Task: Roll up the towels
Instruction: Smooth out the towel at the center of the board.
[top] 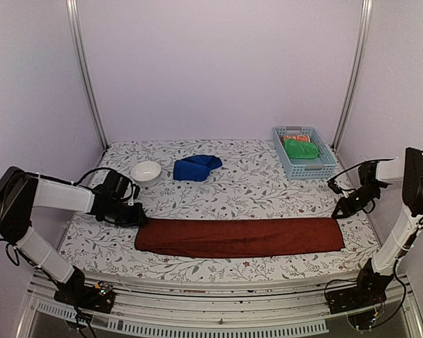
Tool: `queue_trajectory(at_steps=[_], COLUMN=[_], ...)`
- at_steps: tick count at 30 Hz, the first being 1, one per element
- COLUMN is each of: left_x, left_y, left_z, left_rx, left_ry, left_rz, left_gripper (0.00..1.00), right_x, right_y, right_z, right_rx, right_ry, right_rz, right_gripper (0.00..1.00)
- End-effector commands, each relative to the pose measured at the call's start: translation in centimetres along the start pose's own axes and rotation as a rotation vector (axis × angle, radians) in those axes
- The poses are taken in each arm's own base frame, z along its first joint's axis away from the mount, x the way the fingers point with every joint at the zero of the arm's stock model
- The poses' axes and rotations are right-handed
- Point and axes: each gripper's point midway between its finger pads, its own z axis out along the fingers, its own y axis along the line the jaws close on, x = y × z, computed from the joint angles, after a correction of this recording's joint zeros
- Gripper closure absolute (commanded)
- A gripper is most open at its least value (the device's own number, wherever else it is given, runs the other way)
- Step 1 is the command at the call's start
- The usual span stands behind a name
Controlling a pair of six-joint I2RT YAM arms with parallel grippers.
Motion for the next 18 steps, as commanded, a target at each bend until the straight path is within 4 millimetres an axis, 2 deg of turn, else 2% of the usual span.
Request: queue_trajectory(at_steps=[1, 4, 6, 12, 18], left_x=[0.3, 0.0, 0.0, 0.1, -0.4], left_y=[0.5, 0.9, 0.7, 0.3, -0.1], left_z=[0.8, 1.3, 1.7, 2.5, 2.2], left_rx=[-0.014, -0.036, -0.027, 0.004, 0.026], left_ry=[0.015, 0.013, 0.014, 0.026, -0.007], left_rz=[0.011, 0.009, 0.009, 0.02, 0.047], left_gripper=[0.78, 0.69, 0.68, 0.85, 0.98], right_x=[1.6, 0.8, -0.1, -1.4, -2.5], right_y=[0.1, -0.4, -0.7, -1.3, -1.9], right_z=[1.0, 0.7, 0.4, -0.1, -0.6], right_rx=[-0.002, 0.017, 0.022, 0.033, 0.057], right_ry=[0.058, 0.035, 0.017, -0.013, -0.045], right_rz=[0.02, 0.021, 0.023, 0.035, 0.037], right_gripper=[0.96, 0.97, 0.97, 0.97, 0.97])
